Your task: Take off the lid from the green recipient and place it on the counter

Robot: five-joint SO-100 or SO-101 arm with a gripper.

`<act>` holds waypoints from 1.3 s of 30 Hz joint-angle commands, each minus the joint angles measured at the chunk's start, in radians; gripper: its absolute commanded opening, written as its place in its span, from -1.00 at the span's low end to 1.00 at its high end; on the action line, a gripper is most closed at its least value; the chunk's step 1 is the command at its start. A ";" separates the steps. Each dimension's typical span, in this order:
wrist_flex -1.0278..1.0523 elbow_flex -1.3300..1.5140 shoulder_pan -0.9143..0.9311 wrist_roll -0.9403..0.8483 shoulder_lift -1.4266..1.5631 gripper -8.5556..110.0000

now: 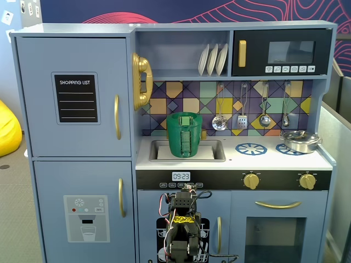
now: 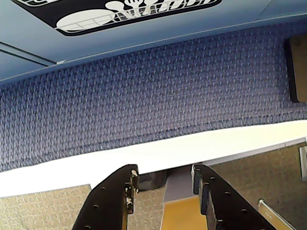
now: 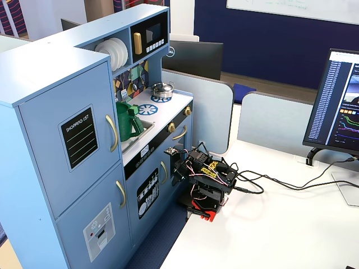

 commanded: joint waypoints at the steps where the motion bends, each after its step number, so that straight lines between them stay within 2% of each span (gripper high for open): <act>1: 0.184 -0.003 0.069 -0.002 -0.009 -0.86; 15: 0.141 -0.021 0.067 -0.051 -0.011 -0.86; 19: 0.117 -0.229 0.032 -0.043 -0.029 -0.86; 21: 0.081 -0.367 0.034 -0.123 -0.072 -0.86; 26: -0.158 -0.658 0.041 -0.218 -0.176 -0.86; 29: -0.347 -0.764 0.046 -0.242 -0.252 -0.76; 36: -0.666 -0.859 0.023 -0.219 -0.397 -0.60; 39: -0.782 -0.871 0.025 -0.179 -0.445 -0.46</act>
